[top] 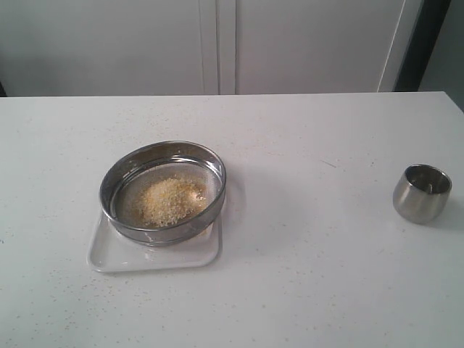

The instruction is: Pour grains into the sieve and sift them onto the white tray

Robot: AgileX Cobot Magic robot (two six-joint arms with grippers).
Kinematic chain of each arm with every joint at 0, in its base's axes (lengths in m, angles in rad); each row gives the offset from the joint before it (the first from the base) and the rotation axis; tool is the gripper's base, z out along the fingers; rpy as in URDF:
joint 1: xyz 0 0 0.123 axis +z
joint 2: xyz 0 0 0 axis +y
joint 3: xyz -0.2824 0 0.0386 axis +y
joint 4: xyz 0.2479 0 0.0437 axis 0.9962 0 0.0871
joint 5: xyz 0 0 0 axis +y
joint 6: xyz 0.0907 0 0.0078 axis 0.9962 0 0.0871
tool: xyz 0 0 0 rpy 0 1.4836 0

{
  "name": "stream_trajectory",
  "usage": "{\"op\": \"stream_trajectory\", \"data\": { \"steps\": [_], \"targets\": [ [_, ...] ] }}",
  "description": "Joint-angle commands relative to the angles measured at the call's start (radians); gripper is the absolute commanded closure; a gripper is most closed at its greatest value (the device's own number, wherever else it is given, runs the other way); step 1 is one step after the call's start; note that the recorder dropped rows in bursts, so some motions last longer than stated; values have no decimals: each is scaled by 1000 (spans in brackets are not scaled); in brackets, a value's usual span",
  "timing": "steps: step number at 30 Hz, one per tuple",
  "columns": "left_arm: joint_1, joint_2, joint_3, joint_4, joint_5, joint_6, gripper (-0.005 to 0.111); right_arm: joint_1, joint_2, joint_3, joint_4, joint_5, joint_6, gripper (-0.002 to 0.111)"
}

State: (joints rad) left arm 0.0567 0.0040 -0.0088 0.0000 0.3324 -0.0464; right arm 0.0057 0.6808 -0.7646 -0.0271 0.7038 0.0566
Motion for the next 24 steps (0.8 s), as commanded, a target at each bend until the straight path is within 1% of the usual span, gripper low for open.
{"op": "stream_trajectory", "data": {
  "steps": [1,24],
  "targets": [
    [0,-4,9,-6,8,0,107,-6,-5,-2,-1,-2,-8,108],
    [0,-4,9,9,-1,2,107,-6,-5,-2,-1,-2,-8,108]
  ]
}}
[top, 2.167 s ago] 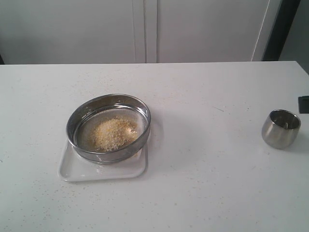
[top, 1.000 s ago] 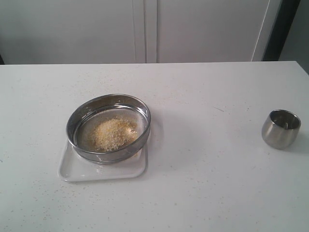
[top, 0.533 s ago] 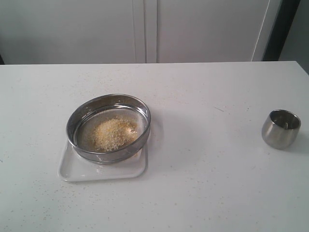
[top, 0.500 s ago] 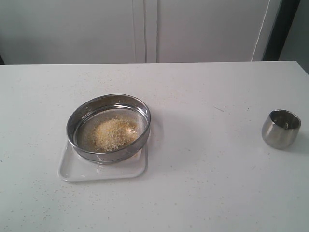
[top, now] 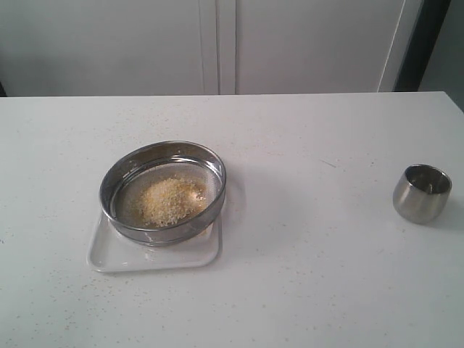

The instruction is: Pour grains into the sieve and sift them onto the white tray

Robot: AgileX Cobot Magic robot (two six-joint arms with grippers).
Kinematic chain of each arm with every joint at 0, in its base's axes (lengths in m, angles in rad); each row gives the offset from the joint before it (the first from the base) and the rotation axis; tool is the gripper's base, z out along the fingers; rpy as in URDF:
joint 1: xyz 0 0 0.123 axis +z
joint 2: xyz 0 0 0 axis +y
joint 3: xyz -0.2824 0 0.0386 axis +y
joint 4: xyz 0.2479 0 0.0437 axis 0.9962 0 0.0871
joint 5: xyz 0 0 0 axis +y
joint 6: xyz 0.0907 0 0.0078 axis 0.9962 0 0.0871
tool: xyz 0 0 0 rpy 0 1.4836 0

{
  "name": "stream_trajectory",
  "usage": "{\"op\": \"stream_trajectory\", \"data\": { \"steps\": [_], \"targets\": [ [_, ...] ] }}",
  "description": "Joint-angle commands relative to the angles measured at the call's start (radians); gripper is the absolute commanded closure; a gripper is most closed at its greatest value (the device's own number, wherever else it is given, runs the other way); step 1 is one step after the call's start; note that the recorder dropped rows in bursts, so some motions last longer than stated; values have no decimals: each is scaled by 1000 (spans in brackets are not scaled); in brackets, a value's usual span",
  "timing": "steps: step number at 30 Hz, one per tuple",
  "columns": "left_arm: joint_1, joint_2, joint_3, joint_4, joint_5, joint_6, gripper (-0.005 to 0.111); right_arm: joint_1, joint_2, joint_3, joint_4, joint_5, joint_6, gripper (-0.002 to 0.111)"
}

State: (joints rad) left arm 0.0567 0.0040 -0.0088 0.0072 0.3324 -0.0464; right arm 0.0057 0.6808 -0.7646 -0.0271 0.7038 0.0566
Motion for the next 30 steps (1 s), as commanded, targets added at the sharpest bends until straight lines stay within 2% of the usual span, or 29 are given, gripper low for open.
{"op": "stream_trajectory", "data": {
  "steps": [1,9,17,30],
  "targets": [
    [0,-4,9,2,-3,2,107,-6,-5,-2,-1,-2,-8,108],
    [0,-4,9,2,-18,2,107,-6,-5,-2,-1,-2,-8,108],
    [0,-4,9,2,-226,2,107,-6,-5,-2,-1,-2,-8,108],
    [0,-4,9,2,-232,0,107,-6,-5,-2,-1,-2,-8,108]
  ]
}}
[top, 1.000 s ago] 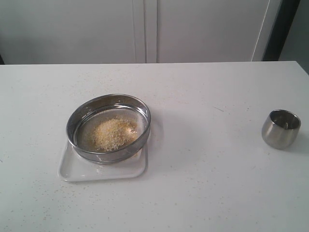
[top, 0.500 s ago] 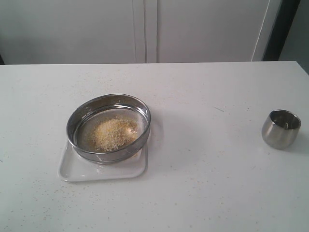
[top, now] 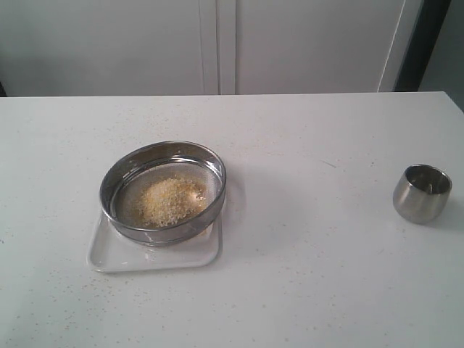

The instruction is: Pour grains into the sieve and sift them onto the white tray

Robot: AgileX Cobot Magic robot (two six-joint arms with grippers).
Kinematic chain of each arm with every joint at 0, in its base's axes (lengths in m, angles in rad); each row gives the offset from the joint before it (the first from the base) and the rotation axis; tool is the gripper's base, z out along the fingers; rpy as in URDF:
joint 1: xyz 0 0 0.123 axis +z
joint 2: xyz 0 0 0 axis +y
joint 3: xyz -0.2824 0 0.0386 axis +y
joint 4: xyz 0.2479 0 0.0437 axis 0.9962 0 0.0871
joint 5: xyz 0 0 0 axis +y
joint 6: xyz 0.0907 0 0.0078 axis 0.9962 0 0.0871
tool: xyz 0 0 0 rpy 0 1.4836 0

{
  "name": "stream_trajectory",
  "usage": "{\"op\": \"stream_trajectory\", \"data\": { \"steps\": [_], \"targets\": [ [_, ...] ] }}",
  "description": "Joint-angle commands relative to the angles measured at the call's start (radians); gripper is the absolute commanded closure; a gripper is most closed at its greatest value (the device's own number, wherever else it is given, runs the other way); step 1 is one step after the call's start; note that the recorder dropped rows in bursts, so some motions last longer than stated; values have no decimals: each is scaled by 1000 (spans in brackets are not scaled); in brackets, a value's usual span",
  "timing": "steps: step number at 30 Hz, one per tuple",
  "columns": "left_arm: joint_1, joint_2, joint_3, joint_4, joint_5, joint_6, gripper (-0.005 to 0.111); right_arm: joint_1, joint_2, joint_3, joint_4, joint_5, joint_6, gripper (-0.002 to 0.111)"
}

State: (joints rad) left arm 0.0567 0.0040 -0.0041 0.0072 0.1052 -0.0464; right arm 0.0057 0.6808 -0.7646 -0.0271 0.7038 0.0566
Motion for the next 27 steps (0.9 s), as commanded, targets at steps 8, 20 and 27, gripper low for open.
{"op": "stream_trajectory", "data": {
  "steps": [8,20,27],
  "targets": [
    [0,-4,4,15,-112,17,107,-6,-5,-2,-1,-2,-8,108],
    [0,-4,4,1,-242,-65,107,-6,-5,-2,-2,-2,7,108],
    [0,-4,4,1,-247,-113,107,-6,-5,-2,-2,-2,9,108]
  ]
}}
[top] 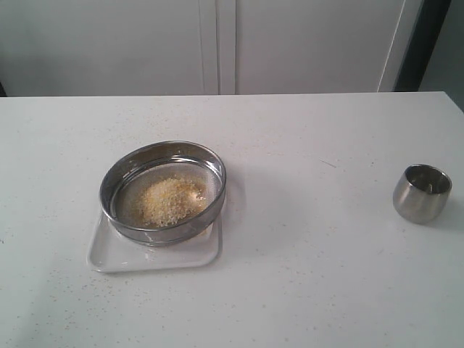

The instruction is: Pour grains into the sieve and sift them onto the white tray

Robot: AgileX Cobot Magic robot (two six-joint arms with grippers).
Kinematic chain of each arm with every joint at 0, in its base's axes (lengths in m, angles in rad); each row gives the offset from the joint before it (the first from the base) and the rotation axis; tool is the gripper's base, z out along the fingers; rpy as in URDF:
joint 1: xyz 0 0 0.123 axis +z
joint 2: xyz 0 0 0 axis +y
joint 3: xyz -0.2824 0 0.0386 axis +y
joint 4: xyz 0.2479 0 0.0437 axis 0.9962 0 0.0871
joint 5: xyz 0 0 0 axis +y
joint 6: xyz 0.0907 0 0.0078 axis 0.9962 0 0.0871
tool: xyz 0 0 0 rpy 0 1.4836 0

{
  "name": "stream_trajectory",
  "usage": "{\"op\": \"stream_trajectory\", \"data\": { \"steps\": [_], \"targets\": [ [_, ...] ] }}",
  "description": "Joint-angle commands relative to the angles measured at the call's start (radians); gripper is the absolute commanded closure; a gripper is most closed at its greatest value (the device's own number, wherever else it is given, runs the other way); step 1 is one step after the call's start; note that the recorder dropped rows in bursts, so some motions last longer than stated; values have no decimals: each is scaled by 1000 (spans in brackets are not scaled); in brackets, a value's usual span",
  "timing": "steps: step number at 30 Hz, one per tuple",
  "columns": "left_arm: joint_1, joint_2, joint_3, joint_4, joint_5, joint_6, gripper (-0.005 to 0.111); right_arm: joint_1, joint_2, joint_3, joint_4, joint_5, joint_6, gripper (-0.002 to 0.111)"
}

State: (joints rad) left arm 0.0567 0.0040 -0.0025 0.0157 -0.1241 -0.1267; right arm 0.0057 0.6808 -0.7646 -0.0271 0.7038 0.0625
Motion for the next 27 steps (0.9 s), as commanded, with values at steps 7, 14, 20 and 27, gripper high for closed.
{"op": "stream_trajectory", "data": {
  "steps": [7,14,20,27],
  "targets": [
    [0,36,-81,-8,45,-56,107,-6,-5,-2,-2,-2,3,108],
    [0,168,-211,-8,61,-55,107,-6,-5,-2,-2,-2,3,108],
    [0,242,-253,-8,74,-60,107,-6,-5,-2,-2,-2,3,108],
    [0,242,-254,-8,6,-99,107,-6,-5,-2,1,-2,3,108]
  ]
}}
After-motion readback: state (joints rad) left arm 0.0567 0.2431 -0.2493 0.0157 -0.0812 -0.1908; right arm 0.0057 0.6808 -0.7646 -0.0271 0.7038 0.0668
